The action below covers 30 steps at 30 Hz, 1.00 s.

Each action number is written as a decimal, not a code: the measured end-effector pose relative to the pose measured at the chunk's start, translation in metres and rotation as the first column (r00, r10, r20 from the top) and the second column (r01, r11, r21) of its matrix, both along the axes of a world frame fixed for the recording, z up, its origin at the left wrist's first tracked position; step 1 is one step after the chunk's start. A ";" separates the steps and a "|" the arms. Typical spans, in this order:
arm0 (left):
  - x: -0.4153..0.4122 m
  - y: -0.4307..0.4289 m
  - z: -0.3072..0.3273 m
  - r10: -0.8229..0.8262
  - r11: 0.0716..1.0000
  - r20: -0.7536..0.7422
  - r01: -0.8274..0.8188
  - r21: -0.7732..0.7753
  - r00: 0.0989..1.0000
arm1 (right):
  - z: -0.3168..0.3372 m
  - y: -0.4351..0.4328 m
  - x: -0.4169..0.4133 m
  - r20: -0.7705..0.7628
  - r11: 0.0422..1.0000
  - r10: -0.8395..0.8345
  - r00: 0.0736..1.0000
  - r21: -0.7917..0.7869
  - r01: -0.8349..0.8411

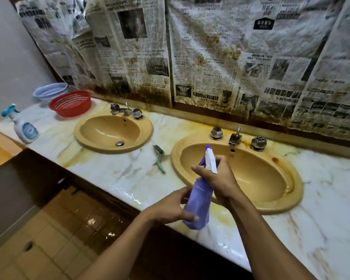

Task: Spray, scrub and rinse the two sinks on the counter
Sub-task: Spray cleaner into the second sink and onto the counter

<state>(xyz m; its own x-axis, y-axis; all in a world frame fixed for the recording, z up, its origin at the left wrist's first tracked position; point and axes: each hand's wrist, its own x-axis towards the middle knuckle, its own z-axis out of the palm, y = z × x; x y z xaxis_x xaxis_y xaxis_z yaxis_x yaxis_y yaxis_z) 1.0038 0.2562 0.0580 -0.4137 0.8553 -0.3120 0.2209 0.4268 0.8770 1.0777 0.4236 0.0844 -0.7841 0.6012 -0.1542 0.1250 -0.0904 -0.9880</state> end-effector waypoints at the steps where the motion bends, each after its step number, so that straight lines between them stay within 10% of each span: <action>1: 0.000 -0.001 -0.002 0.009 1.000 -0.006 -0.009 0.013 1.000 | 0.004 -0.001 -0.002 -0.003 1.000 0.007 1.000 0.001 -0.007; 13: -0.033 -0.019 -0.022 0.250 0.944 0.192 -0.283 0.171 0.949 | -0.049 -0.043 0.058 0.169 0.986 0.151 0.974 0.039 -0.160; 24: -0.037 -0.013 -0.028 0.131 0.985 0.174 -0.148 0.090 0.976 | -0.063 -0.071 0.046 0.246 0.976 0.066 0.967 0.183 -0.114; 30: -0.037 0.011 -0.024 0.375 0.893 0.336 -0.434 0.119 0.864 | -0.077 -0.076 0.066 0.373 0.973 0.087 0.924 0.168 -0.159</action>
